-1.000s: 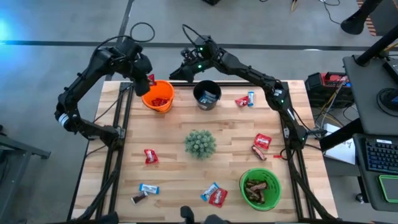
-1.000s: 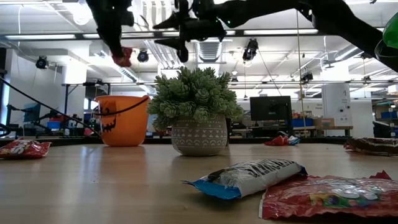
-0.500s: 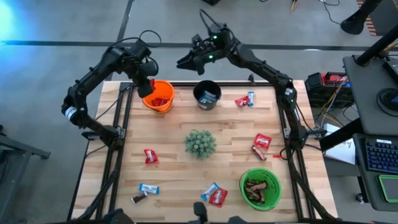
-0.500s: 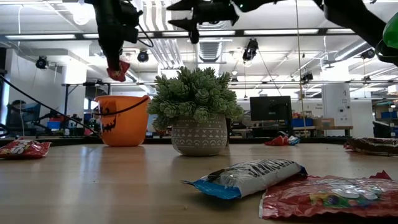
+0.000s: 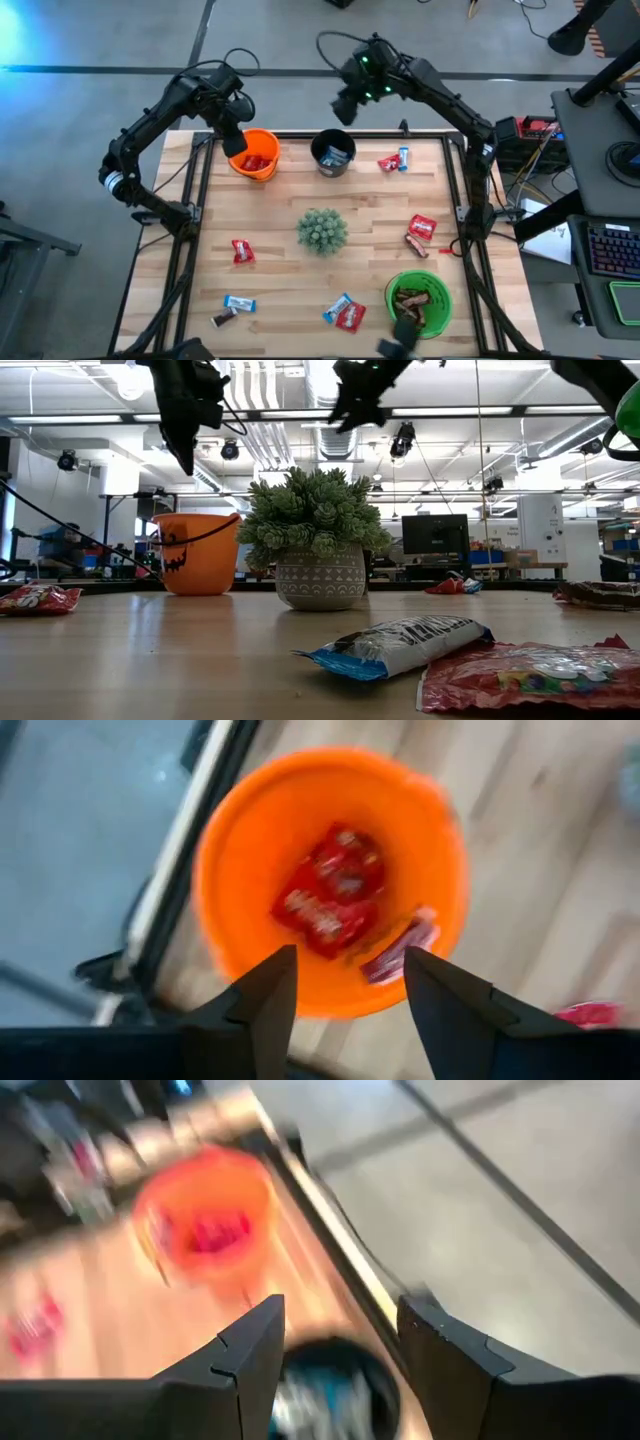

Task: Organize candy in baskets
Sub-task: Put the brown chocolate bar into the green bucket

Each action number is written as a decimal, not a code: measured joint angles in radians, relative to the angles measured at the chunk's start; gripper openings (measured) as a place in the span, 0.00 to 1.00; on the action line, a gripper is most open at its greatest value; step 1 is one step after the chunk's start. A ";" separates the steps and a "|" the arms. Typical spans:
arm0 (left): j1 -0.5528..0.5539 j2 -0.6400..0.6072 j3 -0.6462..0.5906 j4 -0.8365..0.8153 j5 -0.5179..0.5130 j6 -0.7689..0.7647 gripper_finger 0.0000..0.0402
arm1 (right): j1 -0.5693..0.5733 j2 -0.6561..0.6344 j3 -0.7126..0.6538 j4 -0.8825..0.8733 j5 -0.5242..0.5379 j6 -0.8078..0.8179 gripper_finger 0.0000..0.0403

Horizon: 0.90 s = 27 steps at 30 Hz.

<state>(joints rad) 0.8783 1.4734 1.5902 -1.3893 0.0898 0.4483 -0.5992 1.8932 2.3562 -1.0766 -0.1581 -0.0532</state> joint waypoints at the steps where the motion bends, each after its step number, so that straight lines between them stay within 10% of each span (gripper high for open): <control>1: 0.000 0.000 0.000 0.005 0.039 -0.004 0.42 | -0.001 -0.010 0.000 -0.062 0.028 -0.018 0.46; 7: -0.001 -0.013 0.000 0.134 0.299 -0.005 0.43 | -0.028 -0.036 0.000 -0.364 0.140 -0.045 0.46; 27: -0.001 -0.100 0.000 0.212 0.313 0.012 0.42 | -0.100 -0.044 -0.242 -0.495 0.132 0.080 0.46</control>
<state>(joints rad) 0.8776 1.3734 1.5902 -1.1777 0.4030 0.4607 -0.6993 1.8497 2.1139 -1.5712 -0.0259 0.0267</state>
